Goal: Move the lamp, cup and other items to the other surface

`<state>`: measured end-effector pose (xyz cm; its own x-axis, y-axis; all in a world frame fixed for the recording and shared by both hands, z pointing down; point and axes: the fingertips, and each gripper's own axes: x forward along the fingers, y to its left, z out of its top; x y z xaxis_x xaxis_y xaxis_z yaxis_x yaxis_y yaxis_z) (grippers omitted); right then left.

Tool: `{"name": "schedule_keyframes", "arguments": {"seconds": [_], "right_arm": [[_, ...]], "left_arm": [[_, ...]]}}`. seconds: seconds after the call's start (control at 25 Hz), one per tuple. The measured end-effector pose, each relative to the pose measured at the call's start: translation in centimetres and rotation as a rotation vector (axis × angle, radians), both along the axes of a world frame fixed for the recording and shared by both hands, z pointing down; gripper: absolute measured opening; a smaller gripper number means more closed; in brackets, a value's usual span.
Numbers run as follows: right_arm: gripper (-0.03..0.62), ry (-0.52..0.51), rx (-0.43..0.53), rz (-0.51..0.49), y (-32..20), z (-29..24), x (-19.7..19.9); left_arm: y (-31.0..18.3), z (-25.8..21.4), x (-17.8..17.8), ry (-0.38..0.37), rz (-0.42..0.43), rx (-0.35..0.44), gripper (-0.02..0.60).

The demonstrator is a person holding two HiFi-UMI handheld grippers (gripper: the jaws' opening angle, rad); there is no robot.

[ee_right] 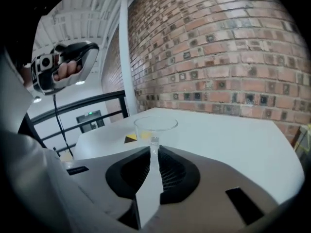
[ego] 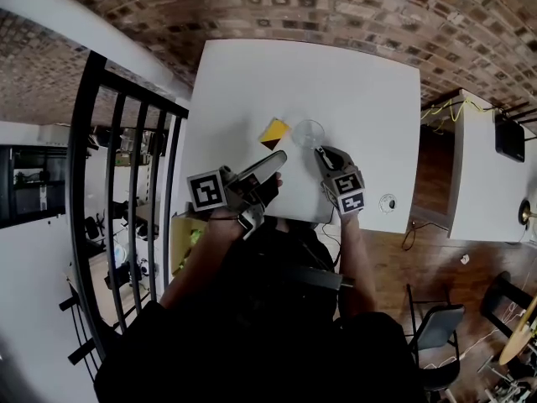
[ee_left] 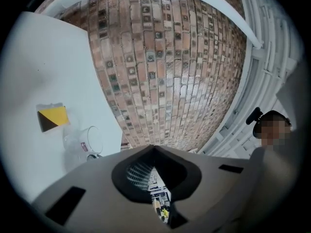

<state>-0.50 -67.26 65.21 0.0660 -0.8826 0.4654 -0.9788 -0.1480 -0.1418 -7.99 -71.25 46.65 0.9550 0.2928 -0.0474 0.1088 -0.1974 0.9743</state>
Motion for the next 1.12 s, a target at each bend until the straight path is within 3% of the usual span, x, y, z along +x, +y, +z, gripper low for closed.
{"name": "schedule_keyframes", "arguments": {"seconds": [0.16,0.32,0.52,0.88,1.12], "right_arm": [[0.048,-0.236,0.068,0.141,1.5,-0.1,0.7],[0.048,-0.452,0.218,0.272,3.1,-2.9,1.5],[0.049,-0.607,0.421,0.372,5.0,-8.0,2.3],[0.049,-0.711,0.728,0.478,9.0,-16.3,2.1],[0.05,-0.709,0.882,0.563,11.4,-19.8,1.5]], "left_arm": [[-0.1,-0.2,0.0,0.02,0.016,-0.004,0.002],[0.0,-0.9,0.0,0.046,0.032,-0.015,0.002],[0.7,-1.9,0.4,0.087,0.079,-0.021,0.002],[2.8,-3.8,1.7,0.154,0.197,-0.044,0.002],[4.2,-4.2,2.1,0.183,0.293,-0.06,0.002]]}}
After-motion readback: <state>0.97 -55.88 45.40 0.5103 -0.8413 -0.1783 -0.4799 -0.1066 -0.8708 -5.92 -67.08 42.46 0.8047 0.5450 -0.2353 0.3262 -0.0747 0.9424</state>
